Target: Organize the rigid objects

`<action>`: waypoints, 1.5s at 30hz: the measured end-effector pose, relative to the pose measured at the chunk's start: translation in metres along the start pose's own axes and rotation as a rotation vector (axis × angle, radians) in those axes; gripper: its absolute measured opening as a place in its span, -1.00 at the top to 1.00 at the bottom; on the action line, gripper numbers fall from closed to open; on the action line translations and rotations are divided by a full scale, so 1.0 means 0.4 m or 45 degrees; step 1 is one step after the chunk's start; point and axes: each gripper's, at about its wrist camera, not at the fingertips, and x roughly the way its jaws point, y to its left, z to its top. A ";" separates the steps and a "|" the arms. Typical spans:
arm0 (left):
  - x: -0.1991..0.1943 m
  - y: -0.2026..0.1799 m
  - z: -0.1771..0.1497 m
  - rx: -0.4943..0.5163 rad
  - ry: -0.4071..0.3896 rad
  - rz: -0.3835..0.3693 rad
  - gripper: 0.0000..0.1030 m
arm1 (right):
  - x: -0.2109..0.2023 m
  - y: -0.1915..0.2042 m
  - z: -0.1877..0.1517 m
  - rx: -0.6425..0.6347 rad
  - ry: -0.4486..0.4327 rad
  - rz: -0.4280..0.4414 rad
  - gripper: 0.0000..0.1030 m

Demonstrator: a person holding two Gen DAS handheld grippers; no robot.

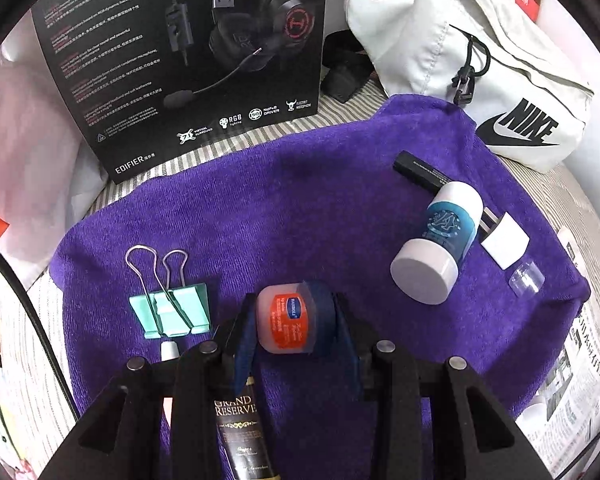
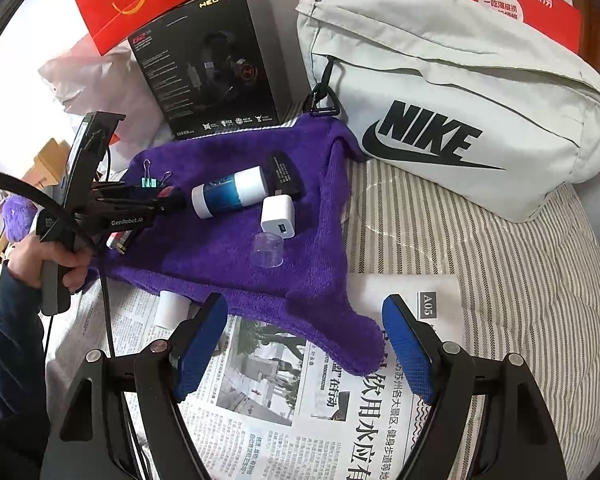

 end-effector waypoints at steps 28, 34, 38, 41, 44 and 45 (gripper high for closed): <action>-0.210 -0.191 -0.169 -0.021 -0.072 -0.107 0.07 | -0.110 -0.015 -0.111 0.065 -0.038 -0.013 -0.54; -0.186 -0.235 -0.177 -0.083 -0.056 -0.081 0.05 | -0.121 -0.016 -0.128 0.064 -0.044 0.008 -0.54; -0.178 -0.253 -0.180 -0.105 -0.028 -0.092 0.05 | -0.122 -0.015 -0.138 0.051 -0.038 0.024 -0.54; -0.158 -0.265 -0.180 -0.108 0.006 -0.086 0.06 | -0.114 -0.020 -0.143 0.057 -0.030 0.037 -0.54; -0.133 -0.266 -0.176 -0.140 0.040 -0.098 0.14 | -0.108 -0.026 -0.148 0.063 -0.020 0.040 -0.54; -0.126 -0.264 -0.173 -0.154 0.049 -0.106 0.18 | -0.107 -0.029 -0.150 0.067 -0.018 0.040 -0.54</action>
